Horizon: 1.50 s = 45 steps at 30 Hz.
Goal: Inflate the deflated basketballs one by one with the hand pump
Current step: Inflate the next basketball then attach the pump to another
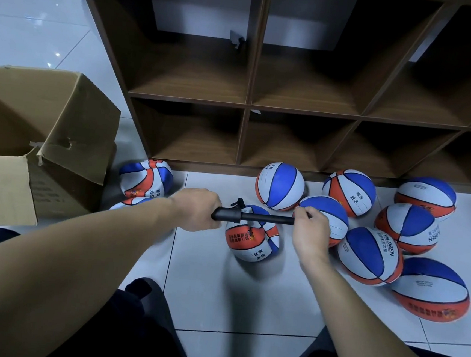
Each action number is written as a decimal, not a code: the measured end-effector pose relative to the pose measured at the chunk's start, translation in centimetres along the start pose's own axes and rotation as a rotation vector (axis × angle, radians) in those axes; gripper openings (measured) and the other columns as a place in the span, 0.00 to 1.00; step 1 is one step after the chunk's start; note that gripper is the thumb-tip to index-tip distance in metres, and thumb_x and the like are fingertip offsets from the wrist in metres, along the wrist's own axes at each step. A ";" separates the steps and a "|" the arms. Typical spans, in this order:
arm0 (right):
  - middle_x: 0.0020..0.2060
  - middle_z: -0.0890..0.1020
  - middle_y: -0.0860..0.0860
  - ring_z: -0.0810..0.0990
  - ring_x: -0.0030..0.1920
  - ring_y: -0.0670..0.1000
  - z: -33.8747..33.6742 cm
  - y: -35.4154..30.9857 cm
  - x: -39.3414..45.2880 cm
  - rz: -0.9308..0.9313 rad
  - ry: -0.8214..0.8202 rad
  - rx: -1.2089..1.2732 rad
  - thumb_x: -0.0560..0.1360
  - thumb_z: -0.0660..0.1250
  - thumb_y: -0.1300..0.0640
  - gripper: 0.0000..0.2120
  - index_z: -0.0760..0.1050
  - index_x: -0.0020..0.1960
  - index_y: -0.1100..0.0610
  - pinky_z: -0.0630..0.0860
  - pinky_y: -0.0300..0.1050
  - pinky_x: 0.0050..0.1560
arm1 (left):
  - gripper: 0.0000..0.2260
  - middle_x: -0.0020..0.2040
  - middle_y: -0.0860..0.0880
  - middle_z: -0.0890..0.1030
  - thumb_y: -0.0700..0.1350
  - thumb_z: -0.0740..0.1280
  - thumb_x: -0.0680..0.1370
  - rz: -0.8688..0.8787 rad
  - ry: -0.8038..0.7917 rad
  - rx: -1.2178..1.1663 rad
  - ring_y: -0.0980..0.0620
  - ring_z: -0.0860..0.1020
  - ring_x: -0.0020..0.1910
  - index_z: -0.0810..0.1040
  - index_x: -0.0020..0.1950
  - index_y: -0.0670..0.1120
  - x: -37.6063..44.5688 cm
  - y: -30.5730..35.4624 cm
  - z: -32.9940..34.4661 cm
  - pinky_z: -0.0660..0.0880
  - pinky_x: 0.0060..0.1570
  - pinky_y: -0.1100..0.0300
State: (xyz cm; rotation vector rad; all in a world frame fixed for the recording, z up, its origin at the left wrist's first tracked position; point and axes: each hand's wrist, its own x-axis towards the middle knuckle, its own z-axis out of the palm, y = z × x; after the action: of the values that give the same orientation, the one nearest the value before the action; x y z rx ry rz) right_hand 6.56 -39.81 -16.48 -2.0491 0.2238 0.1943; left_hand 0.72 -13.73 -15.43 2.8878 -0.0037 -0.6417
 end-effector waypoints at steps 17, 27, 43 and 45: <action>0.33 0.74 0.50 0.71 0.37 0.53 4.6 -1.3 -3.4 -0.120 -0.093 -0.070 0.84 0.60 0.56 0.16 0.68 0.37 0.55 0.68 0.51 0.37 | 0.11 0.37 0.50 0.79 0.53 0.66 0.79 -0.013 0.022 -0.022 0.44 0.80 0.37 0.76 0.41 0.49 -0.4 2.3 0.2 0.71 0.33 0.57; 0.36 0.78 0.46 0.77 0.42 0.54 5.4 -1.0 -3.7 -0.120 -0.119 -0.082 0.83 0.60 0.52 0.14 0.73 0.38 0.50 0.76 0.54 0.46 | 0.10 0.36 0.51 0.77 0.52 0.67 0.79 0.028 0.033 -0.010 0.48 0.75 0.34 0.76 0.43 0.47 -0.5 3.5 -0.2 0.66 0.32 0.57; 0.29 0.65 0.47 0.63 0.35 0.53 0.7 1.5 0.0 -0.011 0.000 0.028 0.81 0.62 0.60 0.16 0.64 0.35 0.57 0.62 0.51 0.38 | 0.09 0.39 0.52 0.79 0.54 0.66 0.81 0.019 0.003 0.039 0.46 0.79 0.40 0.80 0.48 0.50 -0.6 0.6 -0.2 0.71 0.36 0.56; 0.28 0.67 0.45 0.64 0.35 0.52 1.4 1.1 -0.7 -0.032 0.023 0.045 0.81 0.62 0.61 0.17 0.64 0.34 0.55 0.63 0.50 0.38 | 0.08 0.39 0.53 0.78 0.54 0.66 0.81 0.019 0.025 0.050 0.45 0.79 0.40 0.79 0.47 0.51 -0.5 0.9 -0.1 0.70 0.35 0.56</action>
State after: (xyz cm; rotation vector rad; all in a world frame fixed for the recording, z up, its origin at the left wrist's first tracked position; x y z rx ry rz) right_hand 5.54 -38.99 -17.93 -2.0099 0.2078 0.1449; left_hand 0.31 -14.61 -14.93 2.9394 -0.0437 -0.6112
